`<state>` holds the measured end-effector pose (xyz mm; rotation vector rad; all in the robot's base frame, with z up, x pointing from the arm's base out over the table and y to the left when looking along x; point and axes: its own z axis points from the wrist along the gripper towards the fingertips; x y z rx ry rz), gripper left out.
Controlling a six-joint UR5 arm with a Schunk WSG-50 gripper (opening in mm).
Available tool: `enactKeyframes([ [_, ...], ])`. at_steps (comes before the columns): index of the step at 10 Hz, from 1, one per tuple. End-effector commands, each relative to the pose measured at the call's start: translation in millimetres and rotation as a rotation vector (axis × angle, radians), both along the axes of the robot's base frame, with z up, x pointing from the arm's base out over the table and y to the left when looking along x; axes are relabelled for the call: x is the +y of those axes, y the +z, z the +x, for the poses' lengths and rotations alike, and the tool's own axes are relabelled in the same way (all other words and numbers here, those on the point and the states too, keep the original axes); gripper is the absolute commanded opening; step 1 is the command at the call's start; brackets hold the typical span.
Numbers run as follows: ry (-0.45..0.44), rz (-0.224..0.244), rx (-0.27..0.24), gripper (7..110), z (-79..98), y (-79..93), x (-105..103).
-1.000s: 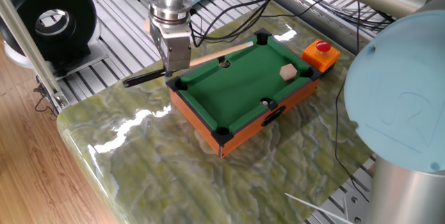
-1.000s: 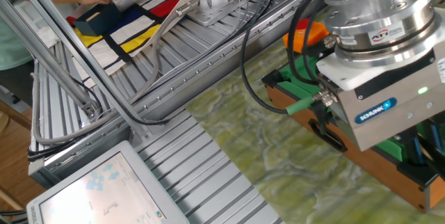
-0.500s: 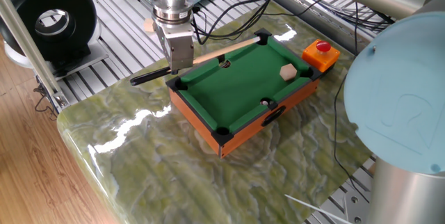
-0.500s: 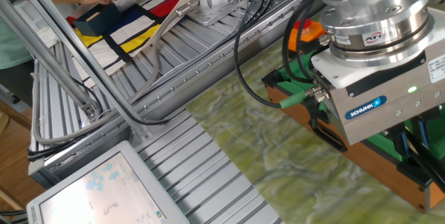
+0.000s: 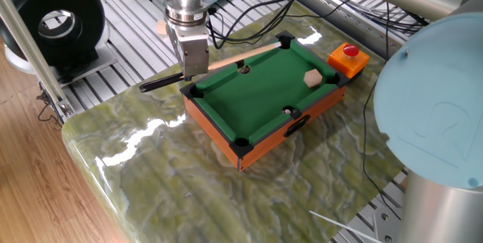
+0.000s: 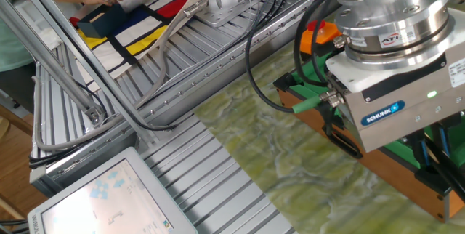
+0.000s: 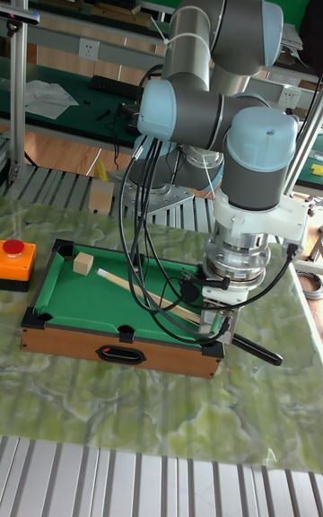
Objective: Hit the pool ball
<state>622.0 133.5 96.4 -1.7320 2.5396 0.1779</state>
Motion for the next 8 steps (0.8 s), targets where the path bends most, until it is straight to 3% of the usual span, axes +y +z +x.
enactKeyframes([
  [1, -0.026, -0.039, 0.008, 7, -1.0, 0.3, -10.7],
  [3, -0.029, -0.047, 0.012, 7, -1.7, 0.1, -12.6],
  [8, -0.043, -0.008, -0.003, 7, 2.5, 1.0, -3.0],
])
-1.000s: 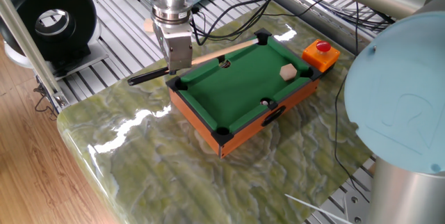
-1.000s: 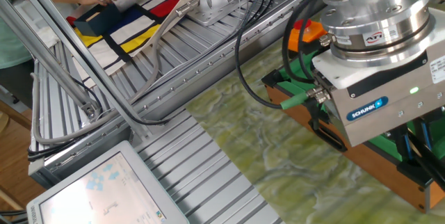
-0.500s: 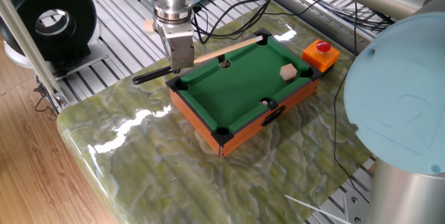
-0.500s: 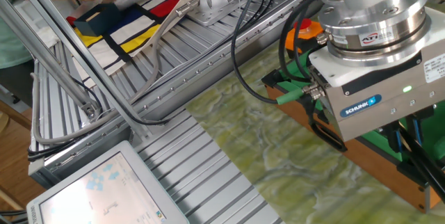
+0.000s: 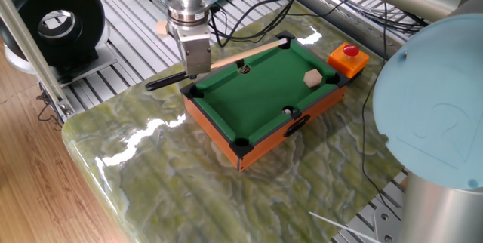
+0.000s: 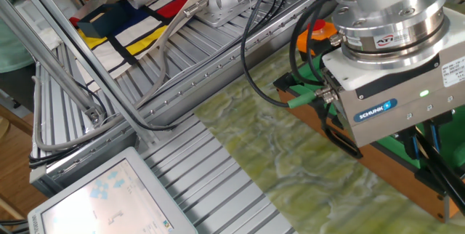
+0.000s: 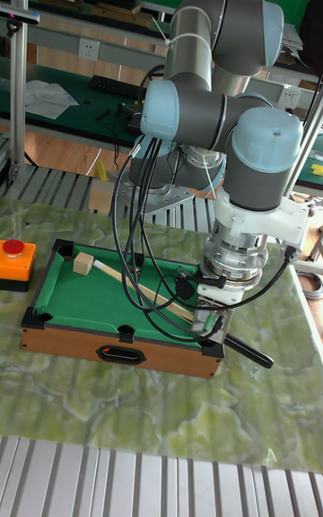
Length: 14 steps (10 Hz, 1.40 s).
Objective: Hit the pool ball
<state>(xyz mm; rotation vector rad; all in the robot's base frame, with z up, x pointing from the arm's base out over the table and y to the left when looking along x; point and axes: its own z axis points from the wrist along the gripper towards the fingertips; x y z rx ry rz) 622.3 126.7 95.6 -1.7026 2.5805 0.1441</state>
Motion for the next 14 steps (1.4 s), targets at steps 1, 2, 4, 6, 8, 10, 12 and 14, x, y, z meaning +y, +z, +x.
enactKeyframes([
  [1, -0.012, 0.024, -0.006, 7, 2.2, 1.9, 4.9],
  [2, -0.012, 0.024, -0.007, 7, 2.6, 1.9, 4.9],
  [4, -0.023, 0.024, -0.029, 7, 8.3, 2.0, 4.9],
  [6, -0.033, 0.021, -0.03, 7, 8.7, 1.9, 4.2],
  [8, -0.038, 0.029, -0.031, 7, 9.1, 2.1, 6.1],
  [10, -0.041, 0.064, -0.047, 7, 13.3, 3.6, 14.8],
  [12, -0.038, 0.068, -0.056, 7, 15.6, 3.8, 15.5],
  [14, -0.042, 0.06, -0.057, 7, 16.0, 3.5, 13.6],
])
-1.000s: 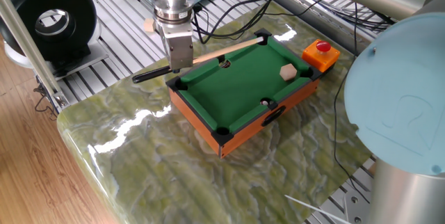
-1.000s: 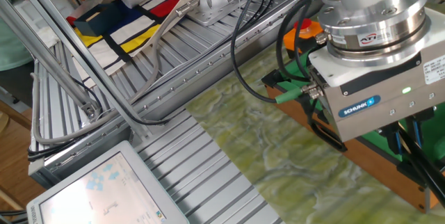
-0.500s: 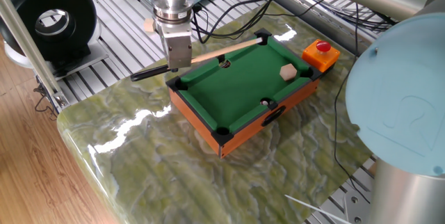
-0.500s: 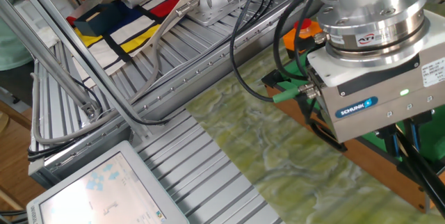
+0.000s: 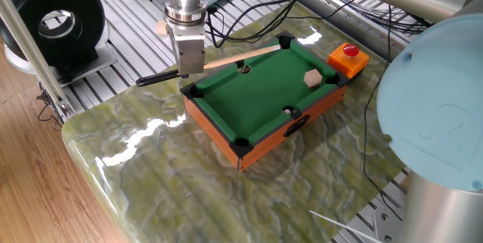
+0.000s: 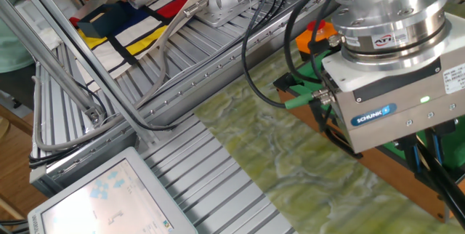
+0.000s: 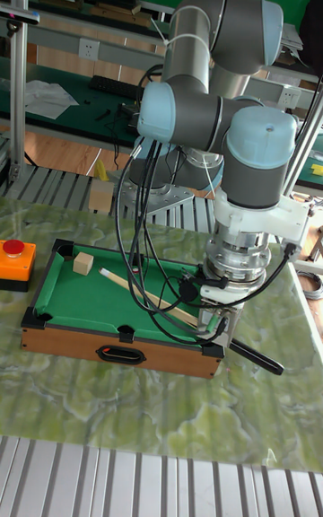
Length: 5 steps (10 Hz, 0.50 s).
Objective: Hit the pool ball
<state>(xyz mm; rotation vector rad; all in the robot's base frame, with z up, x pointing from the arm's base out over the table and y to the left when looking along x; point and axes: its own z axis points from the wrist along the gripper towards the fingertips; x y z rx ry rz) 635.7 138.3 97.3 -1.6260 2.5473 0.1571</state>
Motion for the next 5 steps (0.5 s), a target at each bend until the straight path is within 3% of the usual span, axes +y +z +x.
enactKeyframes([
  [1, -0.012, 0.014, -0.006, 7, 2.2, 1.9, 2.1],
  [2, -0.025, 0.008, 0.009, 7, -0.8, 1.5, 0.6],
  [4, -0.034, -0.059, 0.018, 7, -3.2, 10.2, -13.3],
  [5, -0.032, -0.032, 0.032, 7, -6.7, 12.0, -6.6],
])
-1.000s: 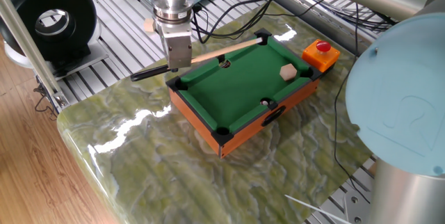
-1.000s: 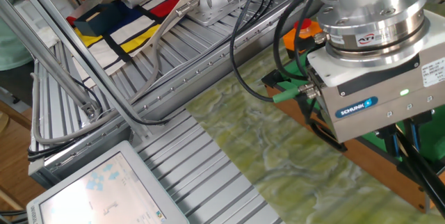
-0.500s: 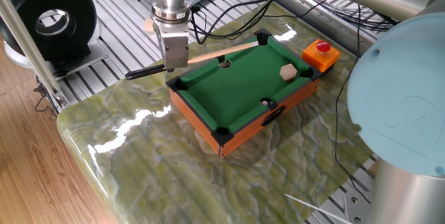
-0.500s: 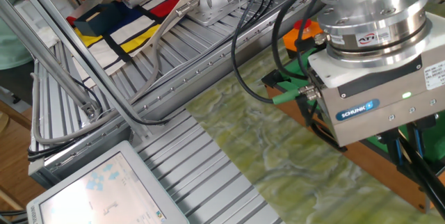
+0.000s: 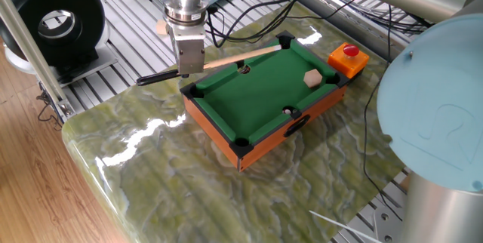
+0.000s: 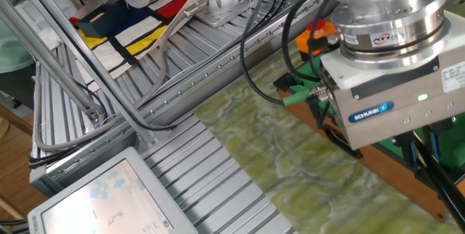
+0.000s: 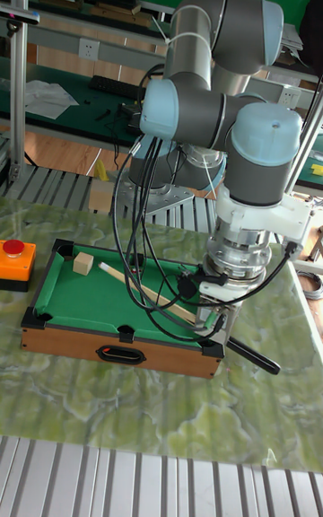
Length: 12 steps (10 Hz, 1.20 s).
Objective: Hit the pool ball
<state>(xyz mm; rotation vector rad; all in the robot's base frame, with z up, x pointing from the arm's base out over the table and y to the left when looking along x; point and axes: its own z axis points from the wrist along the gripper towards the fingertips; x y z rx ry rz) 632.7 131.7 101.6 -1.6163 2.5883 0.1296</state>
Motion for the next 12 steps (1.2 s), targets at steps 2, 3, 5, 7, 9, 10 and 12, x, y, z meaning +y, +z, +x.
enactKeyframes([
  [2, -0.02, -0.033, 0.056, 7, -15.2, 31.8, -9.2],
  [3, -0.022, -0.033, 0.066, 7, -19.2, 42.0, -8.6],
  [5, -0.024, -0.045, 0.043, 7, -12.2, 34.7, -9.0],
  [7, -0.036, 0.023, 0.002, 7, 1.8, 8.4, 11.6],
  [9, -0.03, 0.035, -0.038, 7, 12.3, -7.7, 13.8],
  [10, -0.034, 0.027, -0.046, 7, 12.8, -15.5, 10.1],
  [12, -0.036, 0.024, -0.057, 7, 14.9, -23.4, 6.3],
])
